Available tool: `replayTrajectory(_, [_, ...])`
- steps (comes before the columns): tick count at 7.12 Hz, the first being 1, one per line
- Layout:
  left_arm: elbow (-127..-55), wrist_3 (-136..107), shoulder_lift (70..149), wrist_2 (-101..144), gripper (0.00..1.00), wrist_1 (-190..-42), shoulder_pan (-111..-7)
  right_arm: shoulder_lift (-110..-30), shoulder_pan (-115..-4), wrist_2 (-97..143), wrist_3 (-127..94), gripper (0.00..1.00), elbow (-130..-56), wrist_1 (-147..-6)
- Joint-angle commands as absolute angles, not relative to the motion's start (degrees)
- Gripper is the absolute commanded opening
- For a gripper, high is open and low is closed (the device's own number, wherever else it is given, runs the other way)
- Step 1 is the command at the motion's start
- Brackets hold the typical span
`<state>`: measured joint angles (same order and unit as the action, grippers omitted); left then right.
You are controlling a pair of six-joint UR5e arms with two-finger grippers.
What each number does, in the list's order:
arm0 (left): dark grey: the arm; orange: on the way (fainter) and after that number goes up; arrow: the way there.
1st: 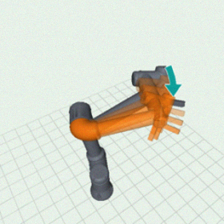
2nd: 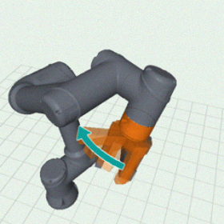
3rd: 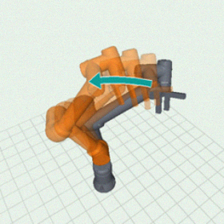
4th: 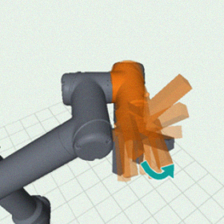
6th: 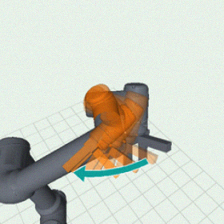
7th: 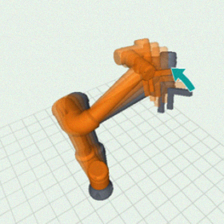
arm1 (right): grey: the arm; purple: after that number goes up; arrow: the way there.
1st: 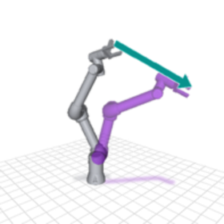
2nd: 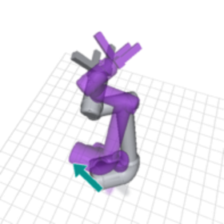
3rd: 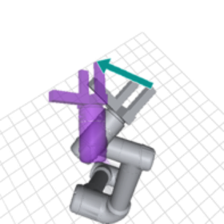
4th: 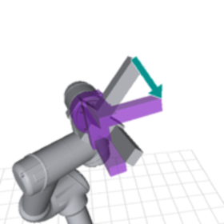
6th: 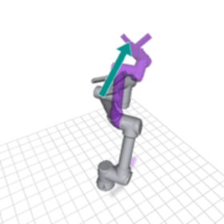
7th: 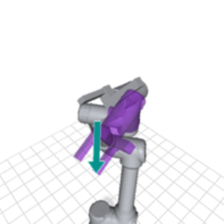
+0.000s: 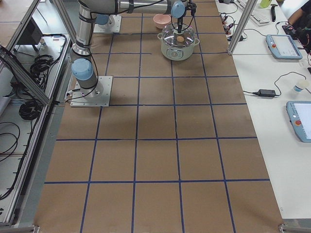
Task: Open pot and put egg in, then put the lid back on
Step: 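Carry the glass lid back over the pot with the right gripper and lower it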
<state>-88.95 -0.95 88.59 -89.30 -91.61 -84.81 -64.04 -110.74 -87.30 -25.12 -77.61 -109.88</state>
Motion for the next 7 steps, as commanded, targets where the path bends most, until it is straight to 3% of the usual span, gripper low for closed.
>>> replayTrajectory(1, [-88.9,-1.0,88.6,-89.3,0.99,-91.6,-85.0,-64.1,-110.7,-87.5,-25.0,0.54,-77.7,-110.0])
replayTrajectory(4, [-89.0,-1.0,88.6,-89.3,0.99,-91.6,-84.9,-64.1,-110.7,-87.4,-24.9,0.57,-77.7,-110.0])
replayTrajectory(7, [-89.0,-1.1,88.6,-89.3,0.99,-91.5,-84.9,-64.1,-110.7,-87.5,-25.0,0.73,-78.1,-110.0])
